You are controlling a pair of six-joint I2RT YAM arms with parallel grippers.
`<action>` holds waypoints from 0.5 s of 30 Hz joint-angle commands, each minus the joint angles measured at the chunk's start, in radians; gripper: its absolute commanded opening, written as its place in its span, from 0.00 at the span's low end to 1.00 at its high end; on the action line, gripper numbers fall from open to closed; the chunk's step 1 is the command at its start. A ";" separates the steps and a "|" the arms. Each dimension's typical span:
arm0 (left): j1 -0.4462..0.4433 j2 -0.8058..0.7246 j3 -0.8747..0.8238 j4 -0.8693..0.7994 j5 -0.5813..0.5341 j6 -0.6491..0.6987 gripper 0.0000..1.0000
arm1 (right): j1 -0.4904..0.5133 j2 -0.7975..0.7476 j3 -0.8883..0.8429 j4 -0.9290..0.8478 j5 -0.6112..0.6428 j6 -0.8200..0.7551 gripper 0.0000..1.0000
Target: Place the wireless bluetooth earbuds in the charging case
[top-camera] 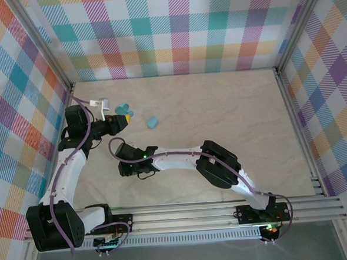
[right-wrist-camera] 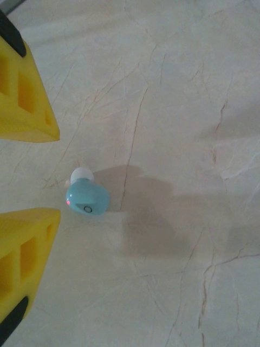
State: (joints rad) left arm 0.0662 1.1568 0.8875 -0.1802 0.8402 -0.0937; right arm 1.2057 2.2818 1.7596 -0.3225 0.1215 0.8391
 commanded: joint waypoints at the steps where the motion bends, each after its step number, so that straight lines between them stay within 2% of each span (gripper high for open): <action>1: 0.017 0.000 0.011 0.052 0.038 -0.012 0.00 | 0.005 0.038 0.048 -0.071 0.031 -0.021 0.37; 15: 0.018 -0.015 0.002 0.058 0.048 -0.018 0.00 | 0.002 0.099 0.138 -0.102 0.037 -0.042 0.36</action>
State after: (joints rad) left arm 0.0681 1.1568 0.8875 -0.1513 0.8555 -0.1001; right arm 1.2057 2.3482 1.8610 -0.3931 0.1436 0.8219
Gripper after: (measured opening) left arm 0.315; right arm 0.366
